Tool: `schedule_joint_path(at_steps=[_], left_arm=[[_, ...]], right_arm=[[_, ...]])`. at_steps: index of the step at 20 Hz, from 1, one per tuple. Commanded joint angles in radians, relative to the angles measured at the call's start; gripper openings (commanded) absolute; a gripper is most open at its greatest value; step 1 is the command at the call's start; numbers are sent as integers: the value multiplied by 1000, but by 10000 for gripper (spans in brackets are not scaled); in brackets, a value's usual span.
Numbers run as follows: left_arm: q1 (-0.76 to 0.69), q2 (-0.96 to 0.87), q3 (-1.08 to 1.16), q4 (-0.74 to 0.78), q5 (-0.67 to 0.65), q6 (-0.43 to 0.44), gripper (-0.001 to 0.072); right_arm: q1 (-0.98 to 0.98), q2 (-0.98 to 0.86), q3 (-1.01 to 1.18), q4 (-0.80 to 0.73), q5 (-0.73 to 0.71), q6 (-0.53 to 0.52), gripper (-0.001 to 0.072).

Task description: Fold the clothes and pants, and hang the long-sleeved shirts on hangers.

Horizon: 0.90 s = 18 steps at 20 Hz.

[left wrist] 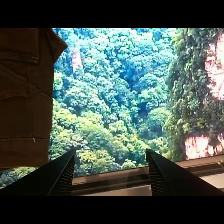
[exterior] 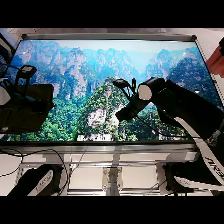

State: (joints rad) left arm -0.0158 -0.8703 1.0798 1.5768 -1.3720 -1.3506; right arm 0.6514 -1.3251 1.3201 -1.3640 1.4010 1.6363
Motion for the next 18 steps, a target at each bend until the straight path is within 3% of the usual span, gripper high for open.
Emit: schedule_joint_path(at_steps=[1, 8, 14, 18], left_arm=[[1, 1, 0, 0, 0, 0, 506], [1, 1, 0, 0, 0, 0, 506], [1, 1, -1, -6, 1, -5, 506], [1, 1, -1, -13, 46, -3, 506]], right_arm=[[10, -1, 0, 0, -7, 5, 19], [10, -1, 0, -3, -13, 5, 20], [10, -4, 0, -2, -145, 5, 20], [10, -8, 0, -3, -156, 1, 20]])
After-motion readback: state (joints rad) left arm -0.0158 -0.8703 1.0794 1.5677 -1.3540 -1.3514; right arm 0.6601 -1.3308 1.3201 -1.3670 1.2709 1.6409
